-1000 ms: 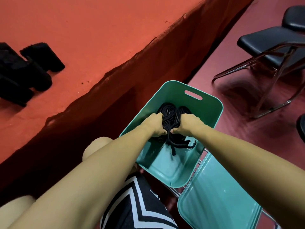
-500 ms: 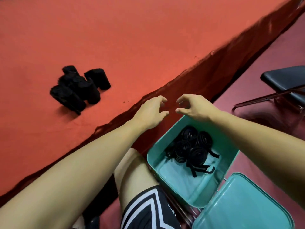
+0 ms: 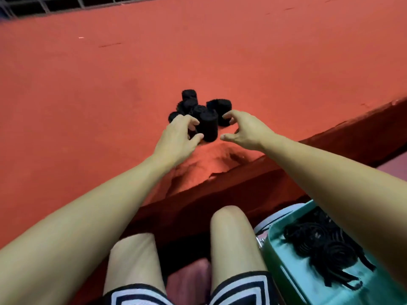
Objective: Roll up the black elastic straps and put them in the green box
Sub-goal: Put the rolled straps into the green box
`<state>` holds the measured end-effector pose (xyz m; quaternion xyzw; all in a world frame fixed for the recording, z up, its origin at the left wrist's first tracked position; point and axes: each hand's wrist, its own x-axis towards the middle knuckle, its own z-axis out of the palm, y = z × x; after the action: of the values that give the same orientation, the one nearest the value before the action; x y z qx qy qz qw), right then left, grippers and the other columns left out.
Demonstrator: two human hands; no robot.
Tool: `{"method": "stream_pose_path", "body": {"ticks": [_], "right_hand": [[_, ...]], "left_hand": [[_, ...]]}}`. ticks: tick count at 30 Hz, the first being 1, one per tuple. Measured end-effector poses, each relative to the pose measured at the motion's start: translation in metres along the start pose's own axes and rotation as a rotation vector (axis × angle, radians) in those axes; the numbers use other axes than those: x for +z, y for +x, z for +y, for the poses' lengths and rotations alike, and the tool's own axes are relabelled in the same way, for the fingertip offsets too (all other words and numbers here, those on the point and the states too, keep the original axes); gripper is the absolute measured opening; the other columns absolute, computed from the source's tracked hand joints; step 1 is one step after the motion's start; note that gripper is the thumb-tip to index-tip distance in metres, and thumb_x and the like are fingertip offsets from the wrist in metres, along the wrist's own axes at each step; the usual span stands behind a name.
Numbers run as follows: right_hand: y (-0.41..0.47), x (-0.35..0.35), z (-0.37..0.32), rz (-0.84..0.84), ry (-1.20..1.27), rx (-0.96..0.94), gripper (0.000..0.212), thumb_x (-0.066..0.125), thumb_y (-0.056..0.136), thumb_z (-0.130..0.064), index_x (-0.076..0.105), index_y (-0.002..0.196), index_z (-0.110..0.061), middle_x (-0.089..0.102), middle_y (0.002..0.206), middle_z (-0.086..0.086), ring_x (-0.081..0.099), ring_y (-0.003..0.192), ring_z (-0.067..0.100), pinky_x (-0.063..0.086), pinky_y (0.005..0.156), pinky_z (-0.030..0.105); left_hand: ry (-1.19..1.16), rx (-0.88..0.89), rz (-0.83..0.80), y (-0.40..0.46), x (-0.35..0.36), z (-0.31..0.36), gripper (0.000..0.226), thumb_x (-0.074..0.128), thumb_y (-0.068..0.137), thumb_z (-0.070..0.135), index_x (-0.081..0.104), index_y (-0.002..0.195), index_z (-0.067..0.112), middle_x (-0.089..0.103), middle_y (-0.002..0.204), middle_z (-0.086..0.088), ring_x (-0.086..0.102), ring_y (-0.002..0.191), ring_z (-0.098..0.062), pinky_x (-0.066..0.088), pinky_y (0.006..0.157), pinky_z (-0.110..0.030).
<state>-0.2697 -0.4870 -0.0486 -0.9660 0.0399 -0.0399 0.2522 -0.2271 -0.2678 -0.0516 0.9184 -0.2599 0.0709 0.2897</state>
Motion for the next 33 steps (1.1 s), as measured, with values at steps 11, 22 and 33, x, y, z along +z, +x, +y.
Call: {"method": "stream_pose_path", "body": {"ticks": [11,22,33], "right_hand": [[0.054,0.041,-0.037,0.166,0.100,0.117,0.073,0.077,0.086,-0.050,0.045,0.142,-0.017,0.058,0.140,0.004,0.059,0.125,0.026,0.052,0.097,0.046],[0.055,0.038,-0.030,0.015,0.087,-0.027,0.054,0.069,0.096,-0.038,0.055,0.145,-0.018,0.047,0.134,0.008,0.055,0.125,0.026,0.042,0.106,0.035],[0.031,0.030,-0.021,0.001,0.137,-0.094,0.042,0.070,0.096,-0.036,0.061,0.135,-0.022,0.043,0.120,-0.001,0.049,0.107,0.014,0.042,0.101,0.032]], "left_hand": [[-0.015,-0.277,0.067,0.020,0.001,-0.029,0.058,0.079,0.083,0.048,0.053,0.125,0.018,0.058,0.120,-0.001,0.058,0.113,-0.023,0.046,0.095,-0.040],[0.073,-0.226,-0.003,0.027,0.018,-0.013,0.056,0.062,0.097,0.050,0.047,0.146,0.030,0.045,0.133,-0.005,0.059,0.114,-0.040,0.044,0.089,-0.040],[0.064,-0.129,-0.039,0.014,0.014,-0.010,0.062,0.062,0.096,0.055,0.042,0.151,0.036,0.045,0.128,0.001,0.060,0.107,-0.031,0.042,0.080,-0.036]]}}
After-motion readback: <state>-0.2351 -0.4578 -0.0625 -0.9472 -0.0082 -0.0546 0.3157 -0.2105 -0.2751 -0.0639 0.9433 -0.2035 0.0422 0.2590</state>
